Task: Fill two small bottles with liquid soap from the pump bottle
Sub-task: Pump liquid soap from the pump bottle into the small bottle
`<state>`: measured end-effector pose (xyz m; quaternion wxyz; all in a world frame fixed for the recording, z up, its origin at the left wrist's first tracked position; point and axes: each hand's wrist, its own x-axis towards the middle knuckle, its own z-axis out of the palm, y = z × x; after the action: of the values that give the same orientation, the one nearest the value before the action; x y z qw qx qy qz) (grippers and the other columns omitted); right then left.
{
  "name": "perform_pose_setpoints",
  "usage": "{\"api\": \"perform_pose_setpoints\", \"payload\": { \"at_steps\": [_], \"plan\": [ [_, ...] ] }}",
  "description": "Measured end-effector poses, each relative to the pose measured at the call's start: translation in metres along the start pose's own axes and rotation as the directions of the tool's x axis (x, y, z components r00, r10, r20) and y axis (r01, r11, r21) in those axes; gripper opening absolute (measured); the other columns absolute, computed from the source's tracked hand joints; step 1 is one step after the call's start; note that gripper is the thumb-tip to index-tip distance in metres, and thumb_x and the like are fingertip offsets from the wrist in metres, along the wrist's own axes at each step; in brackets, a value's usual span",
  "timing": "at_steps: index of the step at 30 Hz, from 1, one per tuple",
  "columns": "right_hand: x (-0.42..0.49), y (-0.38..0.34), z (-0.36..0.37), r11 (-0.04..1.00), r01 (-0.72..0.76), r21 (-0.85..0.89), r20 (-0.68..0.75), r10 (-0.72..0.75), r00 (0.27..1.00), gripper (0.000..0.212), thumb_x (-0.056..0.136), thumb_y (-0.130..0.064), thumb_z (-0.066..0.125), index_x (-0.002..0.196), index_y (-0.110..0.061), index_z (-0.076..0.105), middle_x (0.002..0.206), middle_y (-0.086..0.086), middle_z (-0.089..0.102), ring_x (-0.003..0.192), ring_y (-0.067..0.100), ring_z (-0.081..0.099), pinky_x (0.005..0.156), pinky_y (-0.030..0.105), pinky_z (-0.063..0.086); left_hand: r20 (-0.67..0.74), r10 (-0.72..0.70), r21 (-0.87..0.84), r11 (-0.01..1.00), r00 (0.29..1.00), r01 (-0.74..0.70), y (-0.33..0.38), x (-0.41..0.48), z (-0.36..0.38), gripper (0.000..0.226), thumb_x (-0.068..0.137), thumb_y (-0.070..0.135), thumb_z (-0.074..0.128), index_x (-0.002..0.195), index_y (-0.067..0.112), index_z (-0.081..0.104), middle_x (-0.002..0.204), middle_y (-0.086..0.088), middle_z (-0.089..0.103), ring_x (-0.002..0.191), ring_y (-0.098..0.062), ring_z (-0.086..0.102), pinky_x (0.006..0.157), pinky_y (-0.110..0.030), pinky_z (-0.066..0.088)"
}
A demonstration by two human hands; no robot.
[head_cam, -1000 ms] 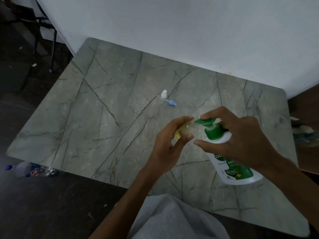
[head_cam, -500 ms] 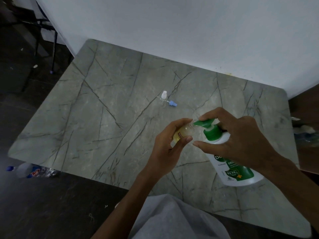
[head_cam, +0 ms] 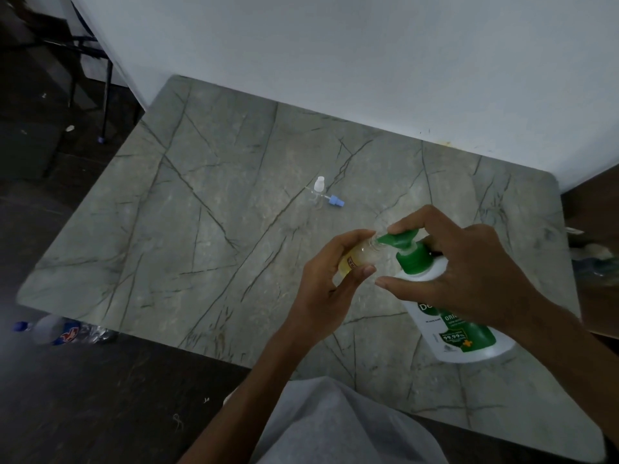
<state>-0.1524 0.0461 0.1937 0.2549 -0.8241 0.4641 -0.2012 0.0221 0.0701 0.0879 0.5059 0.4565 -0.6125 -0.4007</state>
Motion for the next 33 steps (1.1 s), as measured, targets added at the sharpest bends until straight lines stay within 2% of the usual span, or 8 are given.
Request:
{"api": "perform_pose_setpoints", "payload": {
  "at_steps": [5, 11, 16, 18, 20, 24, 30, 33],
  "plan": [
    [-0.0018, -0.0016, 0.0005, 1.000, 0.003, 0.008, 0.010, -0.003, 1.000, 0.064, 0.064, -0.051, 0.079, 0.117, -0.034, 0.047, 0.080, -0.020, 0.065, 0.061, 0.000, 0.065, 0.056, 0.008, 0.050, -0.020, 0.013, -0.003, 1.000, 1.000, -0.013, 0.0013, 0.0023, -0.0018, 0.034, 0.094, 0.020, 0.058, 0.128, 0.017, 0.052, 0.114, 0.005, 0.063, 0.098, -0.006, 0.064, 0.081, -0.014, 0.049],
    [-0.0034, -0.0012, 0.0036, 1.000, 0.024, -0.005, -0.047, -0.024, 0.999, 0.054, 0.064, -0.049, 0.079, 0.104, -0.024, 0.054, 0.074, -0.023, 0.059, 0.076, -0.008, 0.063, 0.057, -0.001, 0.043, 0.003, 0.009, 0.002, 1.000, 1.000, -0.009, 0.0000, -0.0004, -0.0013, 0.035, 0.094, 0.023, 0.060, 0.128, 0.020, 0.053, 0.113, 0.002, 0.065, 0.094, -0.007, 0.063, 0.078, -0.014, 0.048],
    [-0.0051, 0.0004, 0.0030, 1.000, 0.013, -0.020, 0.002, -0.013, 1.000, 0.062, 0.066, -0.059, 0.074, 0.116, -0.032, 0.048, 0.080, -0.011, 0.068, 0.060, 0.004, 0.066, 0.058, 0.013, 0.053, -0.004, 0.018, -0.001, 1.000, 1.000, -0.018, -0.0002, -0.0022, -0.0013, 0.034, 0.095, 0.025, 0.057, 0.129, 0.019, 0.051, 0.115, 0.002, 0.064, 0.097, -0.008, 0.064, 0.080, -0.015, 0.049],
    [-0.0069, 0.0004, 0.0040, 0.999, 0.029, -0.040, -0.001, -0.029, 1.000, 0.066, 0.066, -0.058, 0.076, 0.120, -0.033, 0.046, 0.087, -0.009, 0.069, 0.059, 0.006, 0.066, 0.059, 0.016, 0.053, -0.008, 0.021, 0.002, 1.000, 1.000, -0.021, -0.0001, -0.0014, -0.0021, 0.035, 0.095, 0.024, 0.056, 0.129, 0.017, 0.052, 0.115, 0.002, 0.064, 0.097, -0.006, 0.064, 0.080, -0.014, 0.049],
    [-0.0076, 0.0001, 0.0043, 0.999, 0.025, -0.047, -0.016, -0.026, 1.000, 0.065, 0.065, -0.053, 0.077, 0.119, -0.031, 0.047, 0.089, -0.008, 0.070, 0.060, 0.005, 0.066, 0.061, 0.013, 0.053, -0.007, 0.016, 0.000, 1.000, 1.000, -0.016, 0.0006, -0.0011, -0.0025, 0.035, 0.095, 0.022, 0.057, 0.129, 0.016, 0.052, 0.115, 0.001, 0.064, 0.098, -0.007, 0.064, 0.081, -0.014, 0.049],
    [-0.0079, 0.0002, 0.0045, 0.997, 0.028, -0.069, -0.061, -0.033, 0.998, 0.055, 0.065, -0.050, 0.078, 0.107, -0.023, 0.055, 0.076, -0.010, 0.069, 0.071, 0.001, 0.065, 0.060, 0.000, 0.044, 0.005, 0.022, -0.008, 1.000, 1.000, -0.022, 0.0021, -0.0026, -0.0019, 0.035, 0.095, 0.023, 0.058, 0.129, 0.019, 0.052, 0.114, -0.001, 0.065, 0.096, -0.008, 0.064, 0.080, -0.015, 0.049],
    [-0.0066, -0.0019, -0.0001, 1.000, -0.008, -0.007, 0.018, 0.008, 1.000, 0.062, 0.066, -0.061, 0.072, 0.115, -0.036, 0.046, 0.076, -0.012, 0.067, 0.066, -0.001, 0.065, 0.056, 0.007, 0.050, -0.009, 0.010, -0.040, 0.999, 1.000, -0.010, 0.0018, -0.0035, -0.0016, 0.035, 0.095, 0.024, 0.058, 0.129, 0.018, 0.053, 0.115, -0.002, 0.065, 0.098, -0.014, 0.065, 0.081, -0.024, 0.054],
    [-0.0073, -0.0043, 0.0007, 1.000, 0.015, -0.019, 0.025, -0.015, 1.000, 0.064, 0.066, -0.057, 0.074, 0.118, -0.034, 0.046, 0.075, -0.022, 0.060, 0.070, -0.003, 0.064, 0.055, 0.003, 0.046, -0.014, 0.026, -0.032, 0.999, 1.000, -0.026, 0.0004, -0.0026, -0.0032, 0.035, 0.095, 0.023, 0.058, 0.129, 0.015, 0.053, 0.115, -0.003, 0.065, 0.099, -0.014, 0.065, 0.082, -0.025, 0.054]
  ]
}}
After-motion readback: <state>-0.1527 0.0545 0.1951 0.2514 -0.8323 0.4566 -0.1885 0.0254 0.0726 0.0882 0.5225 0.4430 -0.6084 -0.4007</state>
